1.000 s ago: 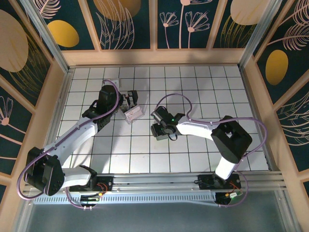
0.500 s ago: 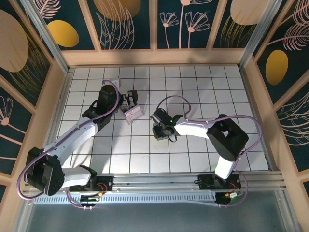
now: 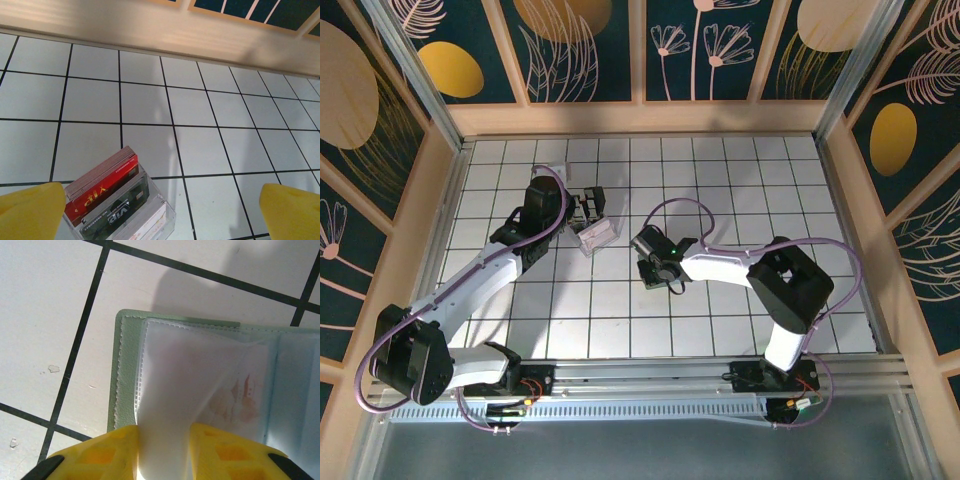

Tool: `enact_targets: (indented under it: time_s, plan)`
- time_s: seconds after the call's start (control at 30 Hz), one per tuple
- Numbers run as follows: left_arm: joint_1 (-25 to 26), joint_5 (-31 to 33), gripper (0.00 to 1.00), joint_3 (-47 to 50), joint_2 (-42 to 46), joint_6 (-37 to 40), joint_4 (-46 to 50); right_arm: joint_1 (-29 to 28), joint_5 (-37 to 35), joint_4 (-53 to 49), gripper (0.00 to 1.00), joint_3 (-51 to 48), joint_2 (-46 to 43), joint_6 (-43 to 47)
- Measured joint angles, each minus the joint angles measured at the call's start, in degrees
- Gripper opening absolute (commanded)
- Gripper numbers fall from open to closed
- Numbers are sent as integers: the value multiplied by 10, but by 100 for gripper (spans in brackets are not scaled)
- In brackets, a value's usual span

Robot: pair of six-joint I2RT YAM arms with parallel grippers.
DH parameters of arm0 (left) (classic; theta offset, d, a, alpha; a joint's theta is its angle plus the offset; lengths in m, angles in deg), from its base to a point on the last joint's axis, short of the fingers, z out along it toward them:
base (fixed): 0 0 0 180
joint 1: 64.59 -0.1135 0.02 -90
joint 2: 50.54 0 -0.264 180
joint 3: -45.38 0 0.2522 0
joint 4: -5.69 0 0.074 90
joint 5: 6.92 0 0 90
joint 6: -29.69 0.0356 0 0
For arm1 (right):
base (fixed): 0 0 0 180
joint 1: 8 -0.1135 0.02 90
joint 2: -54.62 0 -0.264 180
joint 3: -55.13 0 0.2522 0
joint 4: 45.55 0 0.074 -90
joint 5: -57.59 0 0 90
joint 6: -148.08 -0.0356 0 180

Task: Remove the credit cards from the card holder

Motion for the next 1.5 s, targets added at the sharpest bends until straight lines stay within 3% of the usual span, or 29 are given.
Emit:
enact_targets:
  time_s: [0.47, 0.83, 1.03, 1.23, 1.5]
  plan:
    - [0, 1, 99, 0, 0, 0, 4, 1, -23, -14, 37, 0, -7, 0]
    - [0, 1, 99, 0, 0, 2, 5, 4, -52, -27, 35, 0, -19, -2]
    - [0, 1, 99, 0, 3, 3, 8, 8, -61, -27, 45, 0, -23, -4]
    - [0, 1, 99, 0, 3, 5, 9, 8, -67, -28, 49, 0, -23, -4]
    - [0, 1, 99, 0, 3, 7, 9, 9, -72, -29, 46, 0, -23, -7]
